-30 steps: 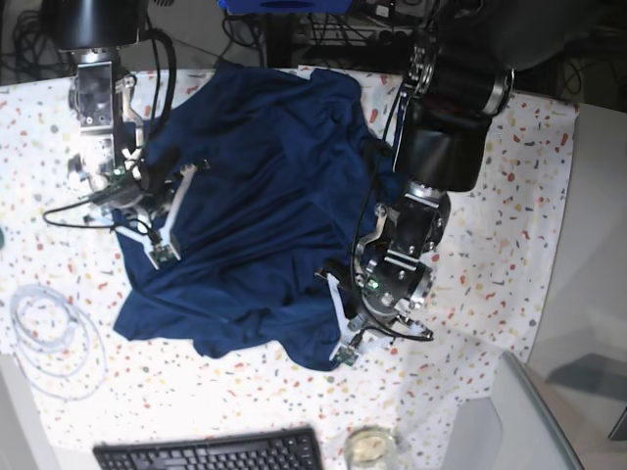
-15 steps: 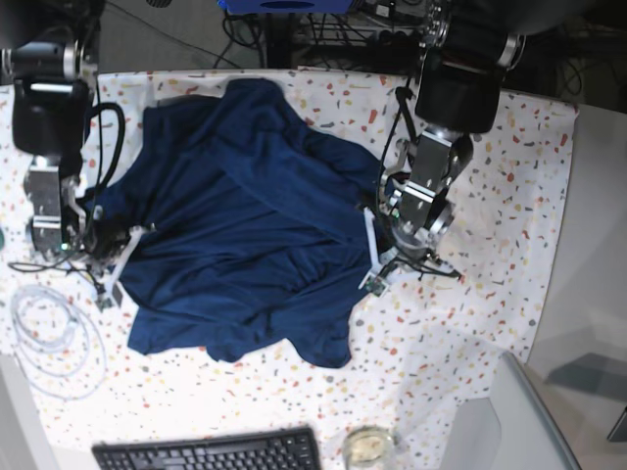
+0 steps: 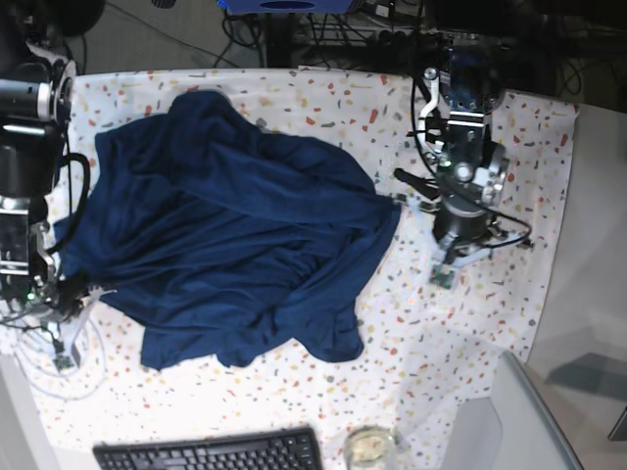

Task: Layout the t-shirt on the table in an organized manner, then fold the t-shirt properly
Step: 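Drag the shirt with both grippers and release it, then grasp the shirt edge near the cable with the right gripper, then pull the held shirt edge with the right gripper away from the shirt center, then grasp the shirt fabric near its middle with the right gripper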

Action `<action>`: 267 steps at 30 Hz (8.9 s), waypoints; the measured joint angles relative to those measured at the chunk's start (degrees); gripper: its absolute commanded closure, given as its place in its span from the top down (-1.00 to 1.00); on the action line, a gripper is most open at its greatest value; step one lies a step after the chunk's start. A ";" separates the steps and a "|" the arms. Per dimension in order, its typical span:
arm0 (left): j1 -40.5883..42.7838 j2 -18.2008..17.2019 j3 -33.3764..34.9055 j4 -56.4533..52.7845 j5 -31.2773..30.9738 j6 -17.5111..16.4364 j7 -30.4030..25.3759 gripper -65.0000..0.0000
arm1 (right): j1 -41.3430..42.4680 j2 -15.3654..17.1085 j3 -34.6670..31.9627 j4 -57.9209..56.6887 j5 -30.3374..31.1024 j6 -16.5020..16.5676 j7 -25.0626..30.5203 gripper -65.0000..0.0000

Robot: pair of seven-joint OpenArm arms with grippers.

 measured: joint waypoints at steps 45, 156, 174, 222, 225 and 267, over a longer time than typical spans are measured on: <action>21.99 -6.84 -18.23 -8.90 -34.80 -10.29 -37.55 -1.00 | -27.85 -13.55 5.95 29.92 -0.09 0.11 3.52 -1.00; 21.88 -9.66 -24.22 -12.28 -34.82 -10.45 -39.23 -1.00 | -35.65 -15.32 33.88 21.18 26.05 3.78 -8.35 -1.00; 21.90 -9.68 -24.55 -12.57 -34.84 -10.49 -39.26 -1.00 | -34.71 -9.84 37.29 26.29 25.83 1.03 -14.25 -0.39; 21.92 -7.67 -30.53 -12.68 -34.84 -10.45 -39.19 -1.00 | 3.43 12.11 -0.90 -37.27 26.53 -10.71 39.45 -0.98; 21.88 -7.54 -30.42 -12.59 -34.84 -10.47 -39.19 -1.00 | 1.27 12.39 -0.74 -28.50 26.77 -10.84 36.94 -0.98; 21.75 -6.51 -30.38 -12.61 -34.99 -10.45 -39.17 -0.17 | -28.57 2.73 -10.32 27.10 26.29 15.78 -0.55 0.27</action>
